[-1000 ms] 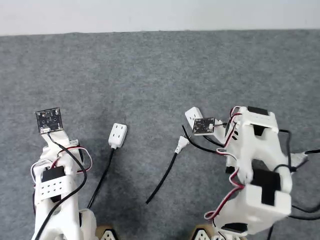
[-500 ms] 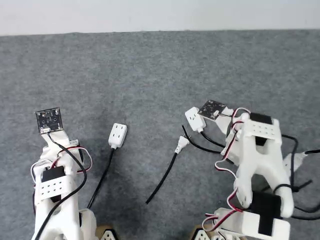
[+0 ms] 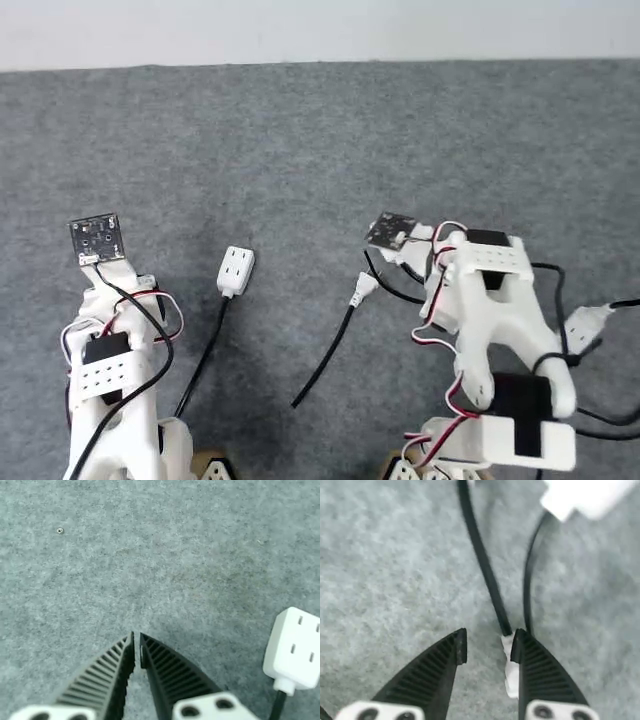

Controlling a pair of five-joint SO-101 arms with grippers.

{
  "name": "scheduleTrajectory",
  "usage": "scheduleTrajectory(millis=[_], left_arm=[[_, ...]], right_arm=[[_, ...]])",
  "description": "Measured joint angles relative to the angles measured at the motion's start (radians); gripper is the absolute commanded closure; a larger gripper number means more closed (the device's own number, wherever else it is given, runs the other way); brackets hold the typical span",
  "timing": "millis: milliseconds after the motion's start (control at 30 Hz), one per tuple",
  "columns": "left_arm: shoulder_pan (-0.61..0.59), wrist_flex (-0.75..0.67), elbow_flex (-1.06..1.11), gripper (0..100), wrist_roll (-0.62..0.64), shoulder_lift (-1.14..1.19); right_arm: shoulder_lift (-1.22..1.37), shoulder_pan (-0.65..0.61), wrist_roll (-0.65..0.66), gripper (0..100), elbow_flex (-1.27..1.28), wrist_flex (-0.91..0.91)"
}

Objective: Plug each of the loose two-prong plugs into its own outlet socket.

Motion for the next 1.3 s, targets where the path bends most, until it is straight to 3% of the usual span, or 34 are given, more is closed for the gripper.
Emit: scheduleTrajectory(millis=[267, 400, 833, 1067, 1300], left_arm=[[0.0, 0.0, 0.0, 98, 0.0, 0.0], [0.0, 0.0, 0.0, 98, 0.0, 0.0], [0.0, 0.0, 0.0, 98, 0.0, 0.0], [0.0, 0.0, 0.0, 98, 0.0, 0.0], [0.0, 0.0, 0.0, 98, 0.0, 0.0]], right_arm=[[0.015, 0.023, 0.041, 83.7, 0.0, -0.114], [0.015, 0.061, 0.126, 83.7, 0.002, -0.118], [0.015, 0.117, 0.192, 84.0, 0.071, -0.103], [0.015, 0.118, 0.285, 98.7, 0.071, -0.104], [0.015, 0.118, 0.31, 98.8, 0.071, -0.104]])
